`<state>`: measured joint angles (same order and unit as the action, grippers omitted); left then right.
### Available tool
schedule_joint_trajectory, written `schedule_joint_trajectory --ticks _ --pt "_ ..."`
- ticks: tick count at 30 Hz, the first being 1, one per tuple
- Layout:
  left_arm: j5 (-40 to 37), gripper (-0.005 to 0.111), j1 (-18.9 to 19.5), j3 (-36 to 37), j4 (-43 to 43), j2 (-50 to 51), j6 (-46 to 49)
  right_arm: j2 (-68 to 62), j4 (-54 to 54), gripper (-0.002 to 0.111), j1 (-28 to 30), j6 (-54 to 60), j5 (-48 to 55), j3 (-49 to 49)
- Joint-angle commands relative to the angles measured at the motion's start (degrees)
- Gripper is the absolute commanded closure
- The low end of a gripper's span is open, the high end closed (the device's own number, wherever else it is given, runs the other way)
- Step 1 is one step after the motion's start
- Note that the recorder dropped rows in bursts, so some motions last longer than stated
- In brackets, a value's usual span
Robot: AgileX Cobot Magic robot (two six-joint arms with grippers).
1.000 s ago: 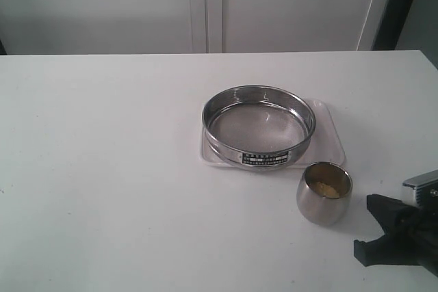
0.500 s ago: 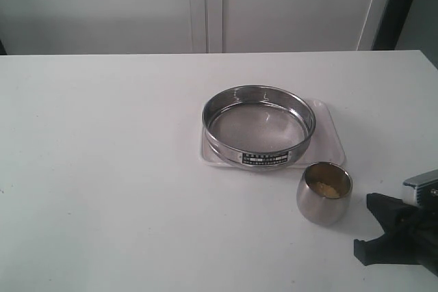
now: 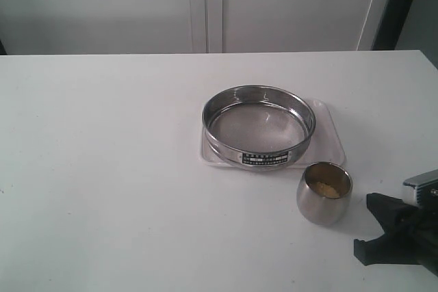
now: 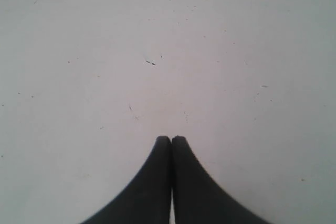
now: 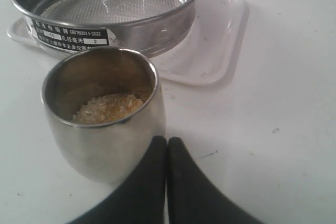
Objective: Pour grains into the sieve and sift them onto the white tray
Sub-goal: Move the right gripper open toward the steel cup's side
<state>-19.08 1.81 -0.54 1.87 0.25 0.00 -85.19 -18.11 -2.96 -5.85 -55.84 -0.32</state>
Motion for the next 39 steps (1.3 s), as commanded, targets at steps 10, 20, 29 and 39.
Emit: schedule_joint_trajectory --ticks 10,20,29,39 --pt "-0.29 0.107 -0.27 0.54 0.2 -0.25 0.0 -0.22 0.02 0.108 0.05 0.62 -0.84 0.32" --pt "-0.29 0.107 -0.27 0.54 0.2 -0.25 0.0 -0.22 0.25 0.108 0.05 -0.51 -0.74 0.32" --pt "-0.29 0.107 -0.27 0.54 0.2 -0.25 0.0 -5.31 -1.45 0.108 0.05 -0.51 -6.04 0.32" --pt "-0.29 0.107 -0.27 0.54 0.2 -0.25 0.0 -9.27 -5.89 0.108 0.05 -0.77 -14.12 0.32"
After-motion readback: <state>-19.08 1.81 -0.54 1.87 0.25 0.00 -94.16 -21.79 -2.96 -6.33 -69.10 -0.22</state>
